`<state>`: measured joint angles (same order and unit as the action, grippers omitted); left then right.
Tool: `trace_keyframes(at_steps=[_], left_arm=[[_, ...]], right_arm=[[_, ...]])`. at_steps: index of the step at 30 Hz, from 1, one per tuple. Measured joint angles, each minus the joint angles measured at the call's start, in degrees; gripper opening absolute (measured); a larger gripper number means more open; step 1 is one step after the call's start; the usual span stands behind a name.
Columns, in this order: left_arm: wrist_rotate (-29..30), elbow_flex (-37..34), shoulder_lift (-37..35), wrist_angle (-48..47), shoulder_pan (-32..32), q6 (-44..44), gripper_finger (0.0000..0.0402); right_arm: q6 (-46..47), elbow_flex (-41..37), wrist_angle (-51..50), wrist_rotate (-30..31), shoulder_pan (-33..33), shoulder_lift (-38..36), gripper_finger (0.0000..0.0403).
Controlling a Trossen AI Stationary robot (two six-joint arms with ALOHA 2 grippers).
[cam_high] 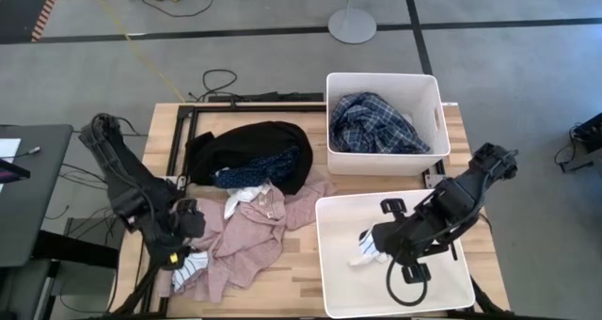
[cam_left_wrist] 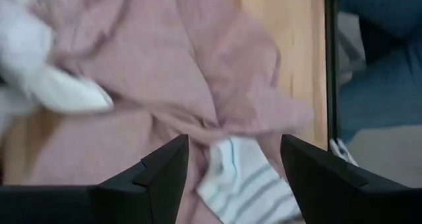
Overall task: Sort clothes
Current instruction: Put the right striped white sock into the bottom white laundry bin
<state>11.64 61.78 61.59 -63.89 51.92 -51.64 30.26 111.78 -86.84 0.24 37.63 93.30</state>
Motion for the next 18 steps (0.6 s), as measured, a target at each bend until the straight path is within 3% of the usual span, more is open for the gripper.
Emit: trace_keyframes(at_steps=[7,12,18], left_arm=[[-7.3,0.0,5.3,0.2,3.9,-8.3,0.0235],[-7.6,0.0,8.4,2.3,6.7,-12.3,0.0235],[-7.1,0.0,13.2,6.2,8.9,-14.8,0.0235]], right_arm=[[2.6,-3.4,-0.6,0.1,0.0,0.0,0.0006],[4.1,-5.3,-0.2,0.1,0.3,0.0,0.0012],[6.7,-7.7,-0.1,0.1,0.7,0.0,0.0050]])
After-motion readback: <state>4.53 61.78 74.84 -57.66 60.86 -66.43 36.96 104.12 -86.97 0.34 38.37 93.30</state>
